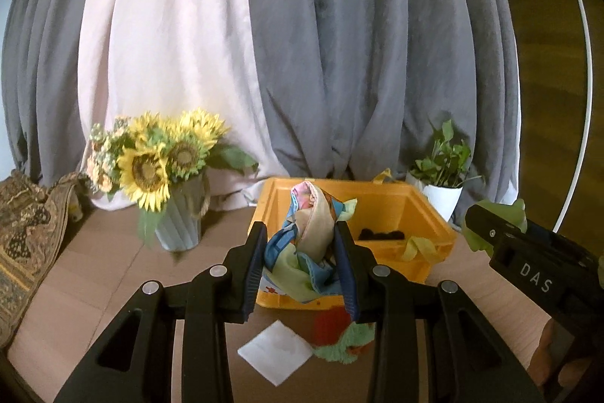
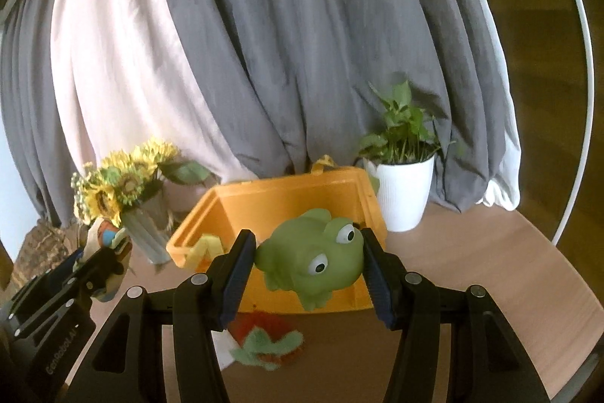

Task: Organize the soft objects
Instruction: 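Carry the frog with the right tool while the left tool carries the cloth over the crate, then open the right tool to drop the frog while the left tool drops the cloth into the crate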

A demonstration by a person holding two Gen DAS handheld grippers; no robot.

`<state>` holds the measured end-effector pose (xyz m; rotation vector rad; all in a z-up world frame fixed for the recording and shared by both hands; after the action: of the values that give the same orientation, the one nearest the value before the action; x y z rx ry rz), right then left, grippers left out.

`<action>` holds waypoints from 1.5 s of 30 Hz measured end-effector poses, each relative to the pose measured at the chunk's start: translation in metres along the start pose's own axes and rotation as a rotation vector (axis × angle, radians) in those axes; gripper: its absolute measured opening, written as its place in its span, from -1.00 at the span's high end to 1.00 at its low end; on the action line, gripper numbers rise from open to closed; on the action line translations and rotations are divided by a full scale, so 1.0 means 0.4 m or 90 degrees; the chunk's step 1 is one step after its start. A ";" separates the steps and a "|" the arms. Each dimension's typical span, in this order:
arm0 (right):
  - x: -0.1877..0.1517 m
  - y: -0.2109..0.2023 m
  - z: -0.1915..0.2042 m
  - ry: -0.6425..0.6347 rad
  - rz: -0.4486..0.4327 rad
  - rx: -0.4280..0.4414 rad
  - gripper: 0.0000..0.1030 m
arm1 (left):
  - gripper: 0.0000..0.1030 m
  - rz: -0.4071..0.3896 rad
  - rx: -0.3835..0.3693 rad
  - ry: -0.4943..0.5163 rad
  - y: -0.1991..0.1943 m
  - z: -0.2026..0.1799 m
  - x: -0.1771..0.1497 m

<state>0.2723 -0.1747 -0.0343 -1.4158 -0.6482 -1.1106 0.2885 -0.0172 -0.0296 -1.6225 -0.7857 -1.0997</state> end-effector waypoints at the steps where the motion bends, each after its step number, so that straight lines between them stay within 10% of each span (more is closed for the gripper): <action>1: 0.005 -0.001 0.003 0.002 -0.004 -0.002 -0.10 | 0.31 -0.004 -0.003 0.001 0.002 0.003 0.007; 9: 0.039 -0.001 0.026 0.009 -0.038 -0.009 -0.05 | 0.31 -0.025 -0.017 0.011 0.024 0.015 0.042; 13: 0.056 0.030 0.034 0.009 -0.040 -0.002 0.44 | 0.31 -0.019 -0.021 0.013 0.048 0.022 0.048; 45: 0.110 0.197 0.011 0.015 -0.007 -0.018 0.44 | 0.31 -0.007 -0.056 0.034 0.267 -0.008 0.129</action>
<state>0.3604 -0.1941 -0.0287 -1.4220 -0.6263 -1.1471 0.4010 -0.0533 -0.0207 -1.6564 -0.7208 -1.1966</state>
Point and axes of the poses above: each gripper's, at about its wrist camera, not at the fingertips, and y roughly the way its jaws point, z to its left, x to its top, the point moved 1 cm from there along y, roughly the way its jaws point, and after that the axes turned 7 degrees about -x, right-handed, at the moved point
